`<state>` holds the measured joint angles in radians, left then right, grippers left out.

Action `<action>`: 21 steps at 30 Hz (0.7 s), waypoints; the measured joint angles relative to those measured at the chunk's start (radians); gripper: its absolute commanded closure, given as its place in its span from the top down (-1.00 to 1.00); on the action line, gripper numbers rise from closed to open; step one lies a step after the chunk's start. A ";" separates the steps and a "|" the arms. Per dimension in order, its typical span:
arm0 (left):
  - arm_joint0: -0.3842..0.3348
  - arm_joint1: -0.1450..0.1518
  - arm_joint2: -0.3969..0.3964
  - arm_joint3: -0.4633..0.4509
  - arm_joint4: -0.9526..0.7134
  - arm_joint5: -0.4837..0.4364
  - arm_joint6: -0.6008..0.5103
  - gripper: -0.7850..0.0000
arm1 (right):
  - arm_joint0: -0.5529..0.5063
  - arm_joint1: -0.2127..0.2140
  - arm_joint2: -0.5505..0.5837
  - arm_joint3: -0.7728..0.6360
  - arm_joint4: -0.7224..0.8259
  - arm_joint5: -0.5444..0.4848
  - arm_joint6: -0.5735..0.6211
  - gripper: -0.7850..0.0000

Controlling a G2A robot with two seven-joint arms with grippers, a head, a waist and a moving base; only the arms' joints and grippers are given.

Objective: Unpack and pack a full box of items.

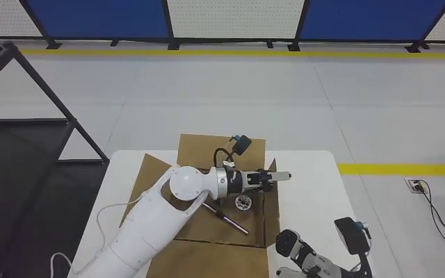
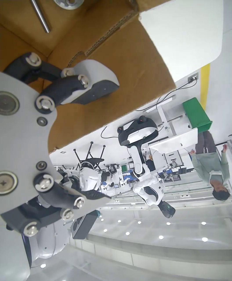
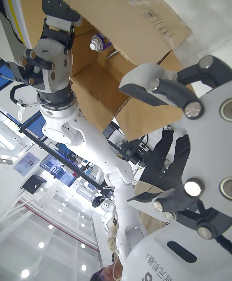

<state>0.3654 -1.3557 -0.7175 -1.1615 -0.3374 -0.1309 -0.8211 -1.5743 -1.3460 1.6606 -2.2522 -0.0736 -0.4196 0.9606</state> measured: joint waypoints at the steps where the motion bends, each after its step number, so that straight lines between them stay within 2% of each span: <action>1: -0.008 -0.007 0.010 0.015 -0.006 -0.002 0.002 1.00 | 0.000 0.001 -0.004 -0.002 -0.010 0.006 -0.007 1.00; 8: -0.054 -0.057 0.067 0.096 -0.014 -0.024 0.007 1.00 | -0.006 0.012 -0.021 -0.023 -0.118 0.072 -0.054 1.00; 12: -0.069 -0.074 0.072 0.128 -0.024 -0.041 -0.001 1.00 | -0.012 0.016 -0.031 -0.030 -0.233 0.154 -0.111 1.00; 15: -0.072 -0.081 0.064 0.145 -0.030 -0.054 -0.008 1.00 | -0.008 0.018 -0.037 -0.018 -0.284 0.214 -0.154 1.00; 21: -0.061 -0.080 0.031 0.159 -0.033 -0.085 -0.023 1.00 | -0.020 0.024 -0.013 0.005 -0.276 0.259 -0.189 1.00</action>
<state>0.3046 -1.4360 -0.6870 -1.0022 -0.3708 -0.2160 -0.8441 -1.5940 -1.3215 1.6478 -2.2467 -0.3493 -0.1608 0.7715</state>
